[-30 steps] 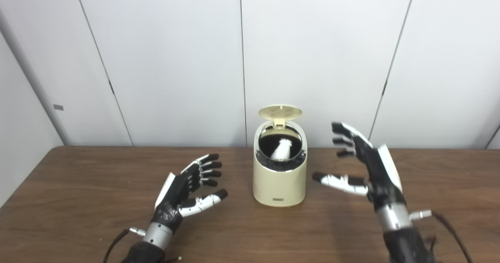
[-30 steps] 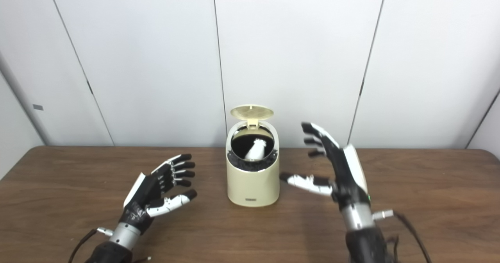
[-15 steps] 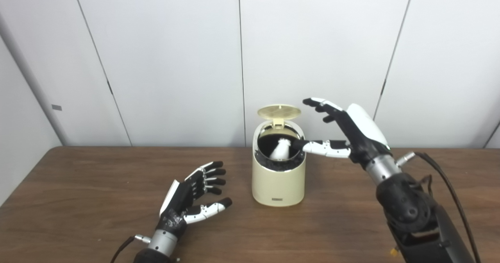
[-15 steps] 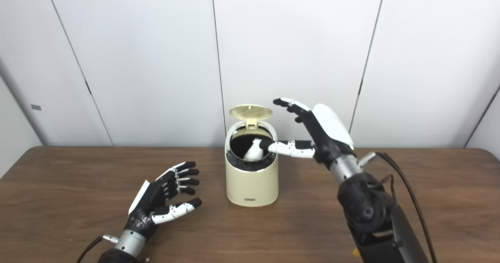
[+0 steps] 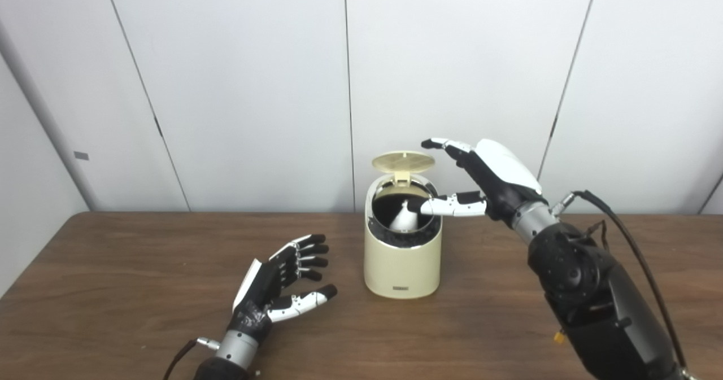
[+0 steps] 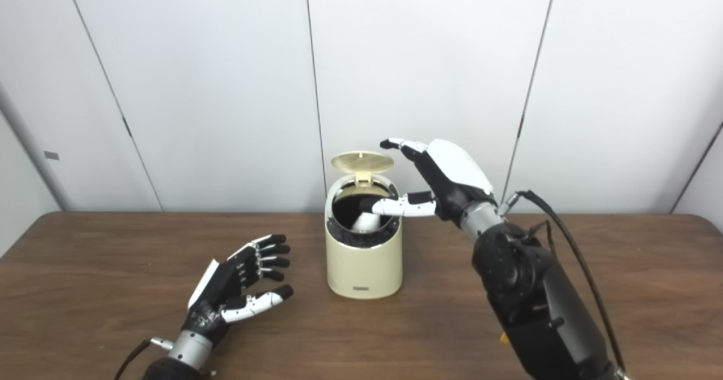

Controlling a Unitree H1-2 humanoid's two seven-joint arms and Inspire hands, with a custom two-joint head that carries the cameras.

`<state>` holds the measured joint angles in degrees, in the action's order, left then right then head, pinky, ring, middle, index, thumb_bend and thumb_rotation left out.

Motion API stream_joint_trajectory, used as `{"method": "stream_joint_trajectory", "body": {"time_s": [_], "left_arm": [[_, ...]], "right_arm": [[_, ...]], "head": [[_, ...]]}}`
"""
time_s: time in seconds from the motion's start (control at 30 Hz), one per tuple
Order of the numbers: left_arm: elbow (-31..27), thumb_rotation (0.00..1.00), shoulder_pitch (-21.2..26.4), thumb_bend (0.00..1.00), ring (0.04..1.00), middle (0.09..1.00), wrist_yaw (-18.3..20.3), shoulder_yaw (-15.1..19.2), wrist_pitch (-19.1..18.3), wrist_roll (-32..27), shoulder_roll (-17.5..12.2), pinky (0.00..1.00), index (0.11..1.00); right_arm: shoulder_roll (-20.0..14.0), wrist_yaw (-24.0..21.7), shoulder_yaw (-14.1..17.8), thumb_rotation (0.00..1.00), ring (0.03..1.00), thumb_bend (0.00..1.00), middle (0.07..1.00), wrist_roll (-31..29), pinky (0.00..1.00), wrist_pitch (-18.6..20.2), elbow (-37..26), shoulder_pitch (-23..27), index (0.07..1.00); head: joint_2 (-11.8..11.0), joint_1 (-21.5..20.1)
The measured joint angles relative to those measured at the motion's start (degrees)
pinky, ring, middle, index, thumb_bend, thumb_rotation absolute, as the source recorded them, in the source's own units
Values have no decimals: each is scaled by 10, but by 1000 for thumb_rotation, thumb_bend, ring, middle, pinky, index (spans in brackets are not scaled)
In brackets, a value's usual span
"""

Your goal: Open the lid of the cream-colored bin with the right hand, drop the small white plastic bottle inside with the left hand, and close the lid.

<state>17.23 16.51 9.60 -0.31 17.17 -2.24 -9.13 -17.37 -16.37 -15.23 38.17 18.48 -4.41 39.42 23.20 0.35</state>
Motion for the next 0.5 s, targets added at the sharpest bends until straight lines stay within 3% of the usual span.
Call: {"method": "stream_joint_trajectory", "body": {"time_s": [0.5], "left_arm": [[5, 127, 6, 737, 731, 787, -3, -2, 0, 14, 4, 640, 818]], "right_arm": [[-8, -24, -27, 647, 938, 707, 853, 5, 870, -26, -9, 16, 852]], "head": [[3, 4]]}}
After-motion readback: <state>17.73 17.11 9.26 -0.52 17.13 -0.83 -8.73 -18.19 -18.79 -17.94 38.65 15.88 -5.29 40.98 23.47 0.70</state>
